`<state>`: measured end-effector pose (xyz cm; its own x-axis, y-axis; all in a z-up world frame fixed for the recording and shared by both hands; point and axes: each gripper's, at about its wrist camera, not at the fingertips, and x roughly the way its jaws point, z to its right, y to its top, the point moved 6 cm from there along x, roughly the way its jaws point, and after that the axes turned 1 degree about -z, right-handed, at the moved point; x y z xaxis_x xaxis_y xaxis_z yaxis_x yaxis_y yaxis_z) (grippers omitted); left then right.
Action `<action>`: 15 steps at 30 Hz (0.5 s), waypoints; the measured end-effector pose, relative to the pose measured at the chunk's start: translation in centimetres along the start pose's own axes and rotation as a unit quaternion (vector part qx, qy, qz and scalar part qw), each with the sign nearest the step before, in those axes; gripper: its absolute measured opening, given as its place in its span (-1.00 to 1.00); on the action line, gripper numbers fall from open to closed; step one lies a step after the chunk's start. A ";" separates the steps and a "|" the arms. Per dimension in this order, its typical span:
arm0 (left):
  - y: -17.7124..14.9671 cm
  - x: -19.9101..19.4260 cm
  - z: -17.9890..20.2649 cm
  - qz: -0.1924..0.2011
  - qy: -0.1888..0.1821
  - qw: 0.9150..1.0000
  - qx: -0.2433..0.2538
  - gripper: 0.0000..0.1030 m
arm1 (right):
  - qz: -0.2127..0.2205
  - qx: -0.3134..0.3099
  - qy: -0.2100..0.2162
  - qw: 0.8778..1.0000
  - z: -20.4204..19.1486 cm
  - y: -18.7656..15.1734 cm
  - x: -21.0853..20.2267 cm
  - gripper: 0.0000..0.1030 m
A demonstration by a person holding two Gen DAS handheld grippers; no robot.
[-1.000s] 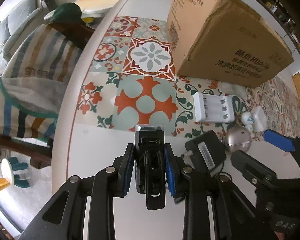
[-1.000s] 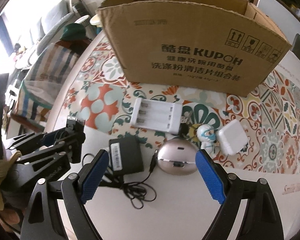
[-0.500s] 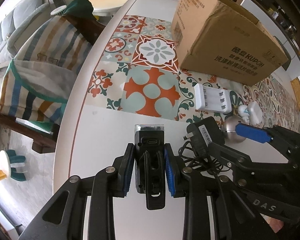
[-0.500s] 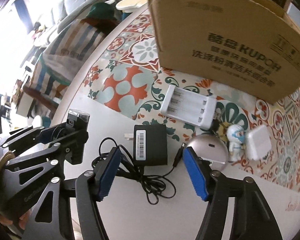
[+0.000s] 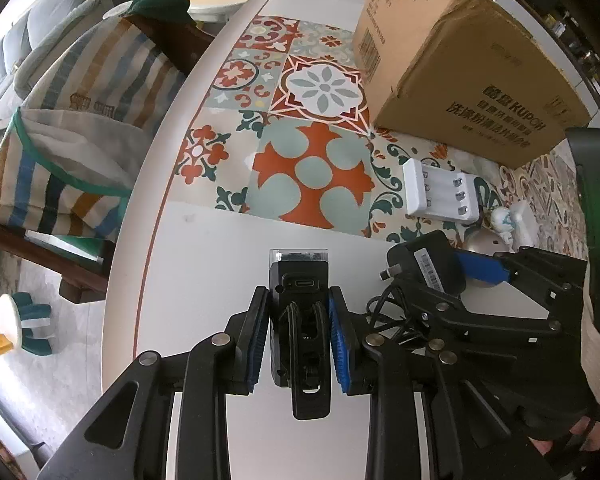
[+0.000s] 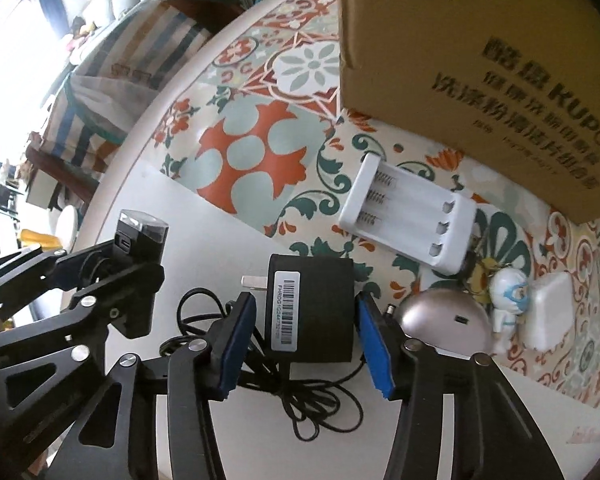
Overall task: Organize rigid objects
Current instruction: 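Grasp the black charger with the right tool while the left tool holds the flashlight, then lift the flashlight and charger toward the cardboard box with both tools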
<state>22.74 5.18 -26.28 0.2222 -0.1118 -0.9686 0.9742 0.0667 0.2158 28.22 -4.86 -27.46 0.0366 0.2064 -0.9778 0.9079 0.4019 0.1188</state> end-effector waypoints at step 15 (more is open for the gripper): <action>0.3 -2.6 1.3 0.029 -0.004 0.999 0.021 -0.44 | 0.029 0.044 0.023 0.998 1.1 -1.2 -2.5 -0.18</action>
<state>22.47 4.19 -23.53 0.2790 -0.1176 -0.9531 0.9603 0.0315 0.2772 27.45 -6.86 -25.32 0.0722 0.2683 -0.9606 0.9384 0.3079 0.1566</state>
